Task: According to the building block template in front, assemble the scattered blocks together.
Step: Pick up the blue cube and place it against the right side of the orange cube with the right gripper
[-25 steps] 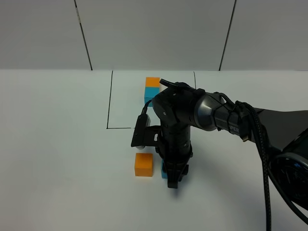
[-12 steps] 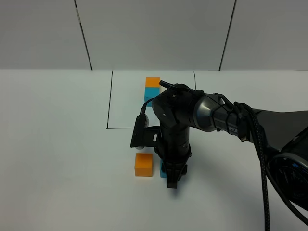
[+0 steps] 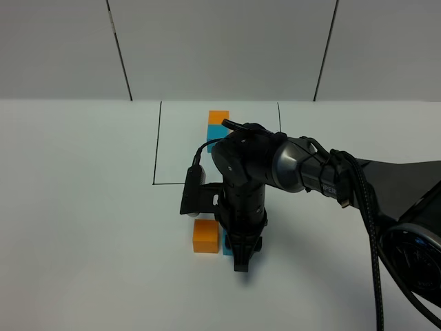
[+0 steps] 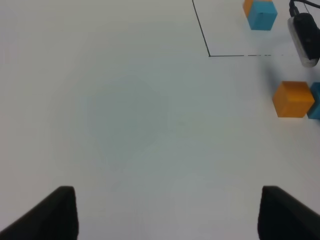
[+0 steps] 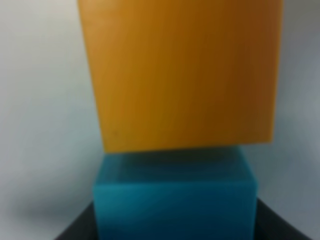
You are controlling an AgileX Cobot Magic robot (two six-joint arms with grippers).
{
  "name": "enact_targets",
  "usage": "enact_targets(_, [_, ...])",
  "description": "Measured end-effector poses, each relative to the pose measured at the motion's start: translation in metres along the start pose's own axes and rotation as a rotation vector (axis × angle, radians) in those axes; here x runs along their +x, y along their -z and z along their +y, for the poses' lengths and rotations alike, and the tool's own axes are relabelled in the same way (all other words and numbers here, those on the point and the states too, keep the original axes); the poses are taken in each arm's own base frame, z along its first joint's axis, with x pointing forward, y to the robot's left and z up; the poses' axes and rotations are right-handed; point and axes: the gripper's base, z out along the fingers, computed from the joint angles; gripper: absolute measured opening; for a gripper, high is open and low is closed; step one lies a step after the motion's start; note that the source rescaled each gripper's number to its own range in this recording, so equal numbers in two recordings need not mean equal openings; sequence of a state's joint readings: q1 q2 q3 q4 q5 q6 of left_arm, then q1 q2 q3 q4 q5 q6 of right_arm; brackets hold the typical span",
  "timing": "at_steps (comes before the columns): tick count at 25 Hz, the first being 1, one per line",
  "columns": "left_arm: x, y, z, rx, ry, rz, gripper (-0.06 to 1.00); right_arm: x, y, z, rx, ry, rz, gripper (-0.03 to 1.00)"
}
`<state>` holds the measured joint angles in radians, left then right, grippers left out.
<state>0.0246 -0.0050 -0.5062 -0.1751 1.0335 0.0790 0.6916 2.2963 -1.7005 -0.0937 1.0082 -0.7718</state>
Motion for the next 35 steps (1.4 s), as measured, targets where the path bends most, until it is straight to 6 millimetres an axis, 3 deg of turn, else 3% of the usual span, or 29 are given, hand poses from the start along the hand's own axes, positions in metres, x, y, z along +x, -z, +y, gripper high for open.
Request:
enact_targets(23, [0.0000,0.0000,0.0000,0.000,0.000,0.000,0.56,-0.0030,0.0001,-0.0022,0.029,0.007,-0.029,0.01])
enact_targets(35, [0.0000,0.0000,0.0000,0.000,0.000,0.000,0.56,-0.0053,0.0004,0.0013,0.020,0.092,-0.022,0.01])
